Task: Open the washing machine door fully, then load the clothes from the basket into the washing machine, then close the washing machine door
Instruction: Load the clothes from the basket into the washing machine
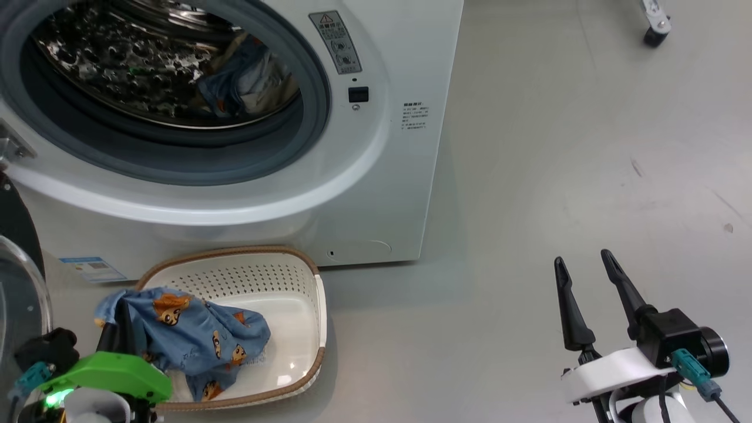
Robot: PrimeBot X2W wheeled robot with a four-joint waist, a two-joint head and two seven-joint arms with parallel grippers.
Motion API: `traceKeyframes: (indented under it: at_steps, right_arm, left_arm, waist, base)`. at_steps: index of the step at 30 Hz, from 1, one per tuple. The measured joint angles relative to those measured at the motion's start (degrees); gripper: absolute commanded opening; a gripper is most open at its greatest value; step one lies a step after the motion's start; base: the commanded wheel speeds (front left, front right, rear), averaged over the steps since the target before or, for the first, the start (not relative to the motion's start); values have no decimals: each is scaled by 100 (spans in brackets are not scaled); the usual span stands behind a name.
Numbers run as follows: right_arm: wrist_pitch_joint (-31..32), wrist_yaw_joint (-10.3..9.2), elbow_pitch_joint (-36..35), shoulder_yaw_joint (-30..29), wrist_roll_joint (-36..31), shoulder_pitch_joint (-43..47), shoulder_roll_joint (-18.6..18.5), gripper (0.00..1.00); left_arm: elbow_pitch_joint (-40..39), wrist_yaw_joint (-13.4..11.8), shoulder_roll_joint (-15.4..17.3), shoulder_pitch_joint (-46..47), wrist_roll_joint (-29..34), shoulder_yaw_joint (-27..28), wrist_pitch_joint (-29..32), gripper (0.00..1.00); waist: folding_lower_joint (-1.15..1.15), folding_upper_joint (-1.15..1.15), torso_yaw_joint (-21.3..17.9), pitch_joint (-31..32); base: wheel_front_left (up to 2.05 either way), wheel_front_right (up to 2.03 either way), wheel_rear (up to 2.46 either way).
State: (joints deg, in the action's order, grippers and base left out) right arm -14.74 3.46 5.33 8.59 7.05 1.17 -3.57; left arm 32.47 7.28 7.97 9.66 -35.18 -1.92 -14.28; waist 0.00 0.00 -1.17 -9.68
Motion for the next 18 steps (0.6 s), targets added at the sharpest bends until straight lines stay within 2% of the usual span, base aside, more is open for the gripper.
traceKeyframes:
  at_steps: [12, 18]
  right_arm:
    - [1, 136, 68, -14, 7, 580, -9, 100]
    - [1, 204, 21, -21, 7, 739, -75, 100]
  left_arm:
    - [-1087, -83, -235, -1230, 382, 342, -1, 0]
    - [-1612, -171, -367, -1700, 542, 400, 0, 0]
  waist:
    - [0, 0, 91, 955]
    - [0, 0, 129, 1226]
  base:
    - [0, 0, 0]
    - [0, 0, 0]
